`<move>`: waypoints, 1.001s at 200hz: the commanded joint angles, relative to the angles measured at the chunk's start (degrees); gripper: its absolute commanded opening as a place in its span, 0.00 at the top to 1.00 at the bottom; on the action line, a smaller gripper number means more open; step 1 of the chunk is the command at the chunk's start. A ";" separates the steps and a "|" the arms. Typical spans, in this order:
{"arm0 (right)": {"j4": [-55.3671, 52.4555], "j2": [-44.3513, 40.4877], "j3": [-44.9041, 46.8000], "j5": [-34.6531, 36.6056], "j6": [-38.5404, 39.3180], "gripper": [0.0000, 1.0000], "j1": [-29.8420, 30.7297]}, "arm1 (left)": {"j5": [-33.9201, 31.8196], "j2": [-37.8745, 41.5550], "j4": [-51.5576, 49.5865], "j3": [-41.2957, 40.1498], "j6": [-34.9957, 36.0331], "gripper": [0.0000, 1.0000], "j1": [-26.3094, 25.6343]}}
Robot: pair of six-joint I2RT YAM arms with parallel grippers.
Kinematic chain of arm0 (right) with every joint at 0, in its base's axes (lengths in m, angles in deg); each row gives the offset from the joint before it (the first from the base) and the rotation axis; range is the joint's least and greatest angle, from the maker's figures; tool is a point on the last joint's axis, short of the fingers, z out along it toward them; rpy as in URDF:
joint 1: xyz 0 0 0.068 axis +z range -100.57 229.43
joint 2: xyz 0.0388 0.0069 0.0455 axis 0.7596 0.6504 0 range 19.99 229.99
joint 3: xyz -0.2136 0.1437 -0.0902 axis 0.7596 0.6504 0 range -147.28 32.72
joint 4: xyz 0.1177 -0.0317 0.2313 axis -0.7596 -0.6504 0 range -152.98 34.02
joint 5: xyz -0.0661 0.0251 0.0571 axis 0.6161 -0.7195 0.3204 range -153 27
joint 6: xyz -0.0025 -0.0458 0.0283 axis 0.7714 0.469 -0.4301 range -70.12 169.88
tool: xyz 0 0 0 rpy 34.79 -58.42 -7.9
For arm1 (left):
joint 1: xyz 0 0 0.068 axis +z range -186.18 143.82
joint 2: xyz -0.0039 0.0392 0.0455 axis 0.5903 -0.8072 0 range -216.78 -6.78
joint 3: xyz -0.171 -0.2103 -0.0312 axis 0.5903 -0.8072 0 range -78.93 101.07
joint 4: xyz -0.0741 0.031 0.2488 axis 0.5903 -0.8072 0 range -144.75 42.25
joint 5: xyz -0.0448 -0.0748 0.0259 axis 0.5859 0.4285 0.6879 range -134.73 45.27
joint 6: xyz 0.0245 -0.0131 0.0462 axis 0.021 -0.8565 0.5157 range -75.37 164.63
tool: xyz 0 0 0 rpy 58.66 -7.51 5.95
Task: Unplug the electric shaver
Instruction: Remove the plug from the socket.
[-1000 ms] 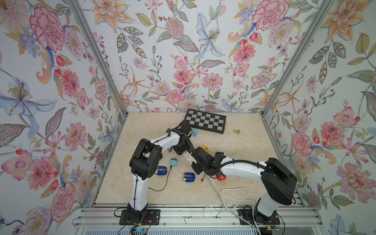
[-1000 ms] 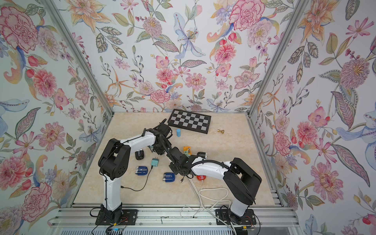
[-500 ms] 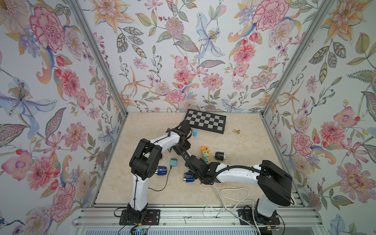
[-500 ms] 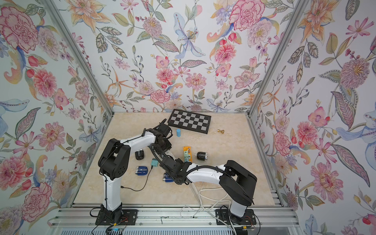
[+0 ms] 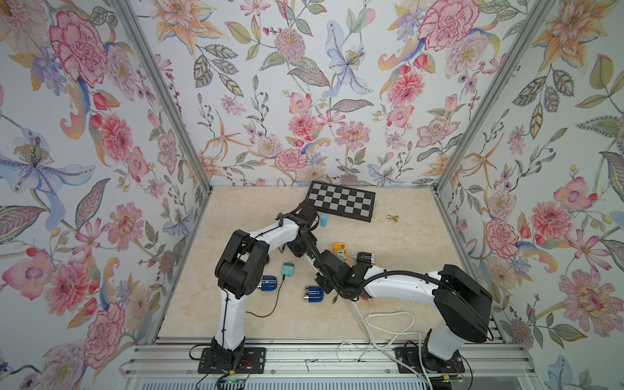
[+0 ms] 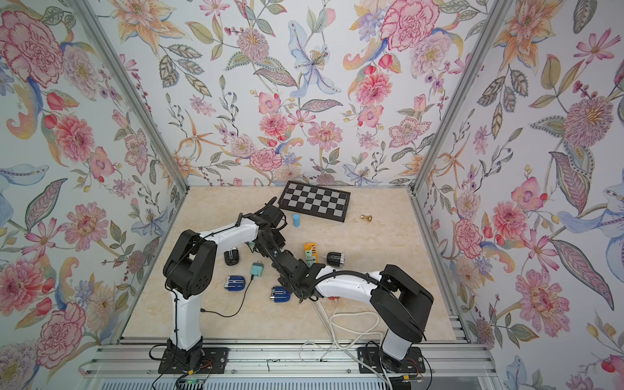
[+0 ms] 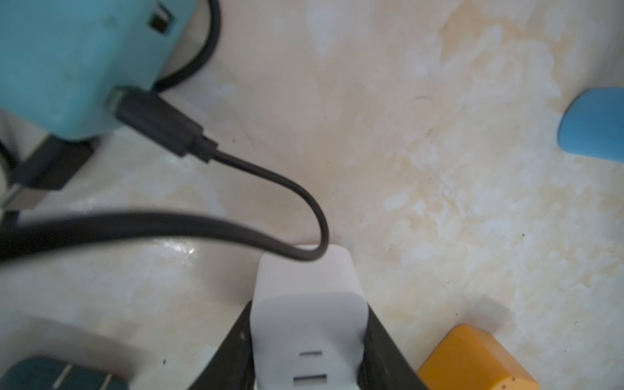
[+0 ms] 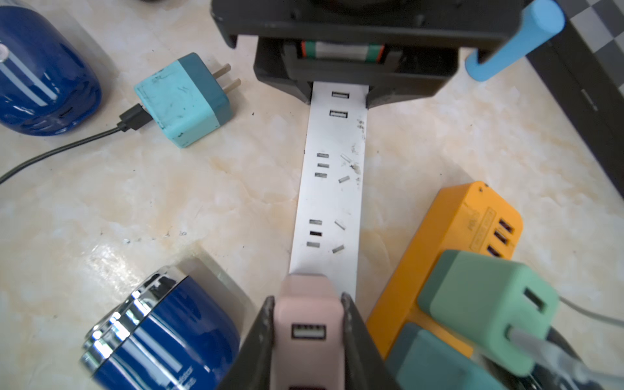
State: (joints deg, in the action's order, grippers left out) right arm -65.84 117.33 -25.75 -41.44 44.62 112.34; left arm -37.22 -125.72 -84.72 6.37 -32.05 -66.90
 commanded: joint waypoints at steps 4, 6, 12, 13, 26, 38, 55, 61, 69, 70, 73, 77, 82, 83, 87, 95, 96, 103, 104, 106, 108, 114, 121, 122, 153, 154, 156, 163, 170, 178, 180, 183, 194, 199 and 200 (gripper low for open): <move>3.45 -0.13 -4.10 6.21 6.98 1.00 4.95 | 0.60 -7.44 -2.90 -3.50 0.40 0.94 -1.11; 3.45 -0.13 -4.06 6.56 7.14 1.00 5.00 | 0.58 -7.45 -2.97 -3.54 0.40 0.94 -1.10; 3.42 -0.24 -3.92 7.23 7.64 1.00 5.08 | 0.57 -7.45 -2.93 -3.55 0.35 0.94 -1.10; 3.44 -0.27 -3.92 7.29 7.72 1.00 5.01 | 0.57 -7.45 -2.98 -3.56 0.37 0.94 -1.10; 3.45 -0.87 -3.48 6.30 6.79 1.00 3.78 | 0.58 -7.70 -2.99 -3.59 0.48 0.94 -1.10; 3.49 -2.64 -2.18 -0.04 2.77 1.00 0.34 | 0.57 -7.81 -2.85 -3.73 0.59 0.94 -1.10; 4.81 -4.61 -0.41 -11.28 -2.62 1.00 -4.62 | 0.49 -7.80 -3.00 -3.78 0.48 0.94 -1.19; 5.34 -5.09 0.08 -12.53 -3.50 1.00 -5.18 | 0.41 -7.80 -3.05 -3.82 0.40 0.94 -1.27; 5.47 -5.49 0.05 -11.81 -3.05 1.00 -4.77 | 0.36 -7.80 -2.94 -3.71 0.33 0.94 -1.27; 5.47 -5.49 0.00 -11.59 -2.85 1.00 -4.66 | 0.38 -7.85 -2.98 -3.72 0.32 0.94 -1.27; 5.45 -5.49 -0.09 -10.75 -2.26 1.00 -4.14 | 0.36 -7.89 -2.95 -3.67 0.31 0.94 -1.27; 5.46 -5.43 -0.33 -9.16 -1.35 1.00 -3.27 | 0.36 -8.00 -3.06 -3.48 0.18 0.94 -1.27; 5.47 -5.18 -0.69 -6.93 0.08 1.00 -1.90 | 0.17 -8.06 -3.25 -3.28 0.06 0.94 -1.36; 5.47 -5.12 -0.72 -6.56 0.34 1.00 -1.51 | 0.11 -8.06 -3.31 -3.20 0.05 0.94 -1.36; 5.46 -4.78 -1.03 -4.88 1.55 1.00 -0.40 | -0.01 -8.24 -3.43 -3.00 -0.08 0.94 -1.41; 5.39 -3.79 -1.77 -1.14 3.66 1.00 2.21 | -0.12 -8.45 -3.81 -2.35 -0.14 0.93 -1.44; 5.34 -3.63 -1.88 -0.58 3.97 1.00 2.52 | -0.12 -8.48 -3.85 -2.30 -0.13 0.93 -1.53; 5.14 -2.56 -2.60 2.05 5.48 1.00 4.39 | 0.04 -8.71 -3.89 -1.86 -0.20 0.94 -1.55; 5.05 -2.31 -2.73 2.46 5.68 1.00 4.66 | 0.05 -8.74 -3.98 -1.78 -0.21 0.94 -1.59; 4.95 -2.06 -2.95 3.08 5.93 1.00 4.96 | 0.05 -8.76 -3.98 -1.77 -0.22 0.94 -1.61; 4.79 -1.71 -3.17 3.78 6.26 1.00 5.42 | 0.05 -8.83 -3.99 -1.66 -0.24 0.94 -1.60; 4.49 -0.95 -3.76 5.74 7.00 1.00 6.26 | 0.13 -8.93 -3.99 -1.53 -0.29 0.94 -1.62; 4.20 -0.10 -4.28 7.36 8.11 1.00 6.95 | 0.22 -9.03 -4.01 -1.42 -0.39 0.94 -1.69; 4.18 -0.03 -4.32 7.49 8.26 1.00 7.00 | 0.22 -9.08 -4.00 -1.44 -0.39 0.94 -1.70; 4.06 -2.00 -3.39 5.40 6.67 1.00 4.36 | 0.16 -8.96 -3.99 -1.89 -0.40 0.94 -1.89; 4.06 -2.16 -3.30 5.15 6.54 1.00 4.25 | 0.15 -8.95 -3.99 -1.89 -0.40 0.94 -1.89; 4.07 -2.51 -3.18 4.56 6.19 1.00 3.93 | 0.03 -8.88 -4.01 -1.95 -0.50 0.94 -1.89; 4.27 -3.65 -2.54 2.45 5.54 1.00 2.97 | -0.40 -8.57 -4.00 -2.01 -0.49 0.93 -1.91; 4.86 -4.91 -2.00 0.75 5.72 1.00 2.50 | -1.20 -8.10 -3.88 -1.81 -0.33 0.92 -1.91; 5.29 -6.59 -1.35 -0.11 6.01 1.00 2.48 | -2.50 -7.53 -3.97 -1.35 -0.08 0.91 -1.90; 5.30 -7.02 -1.26 -0.38 6.04 1.00 2.39 | -2.83 -7.41 -4.00 -1.23 0.01 0.90 -1.91; 5.30 -7.67 -1.16 -0.91 6.17 1.00 2.31 | -3.31 -7.17 -3.99 -1.00 0.11 0.90 -1.95; 5.25 -10.21 -0.56 -3.34 6.25 1.00 2.13 | -4.32 -6.59 -4.01 -0.39 0.47 0.89 -1.72; 5.29 -11.46 -0.18 -4.09 5.97 1.00 2.06 | -4.38 -6.54 -3.91 -0.17 0.63 0.89 -1.63; 5.29 -11.64 -0.12 -4.26 5.88 1.00 2.05 | -4.36 -6.56 -3.86 -0.10 0.69 0.89 -1.58</move>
State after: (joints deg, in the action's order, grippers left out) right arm -64.01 112.78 -26.45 -39.77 49.72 114.75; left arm -39.38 -127.01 -86.12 8.58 -32.03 -67.86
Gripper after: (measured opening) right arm 0.283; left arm 0.453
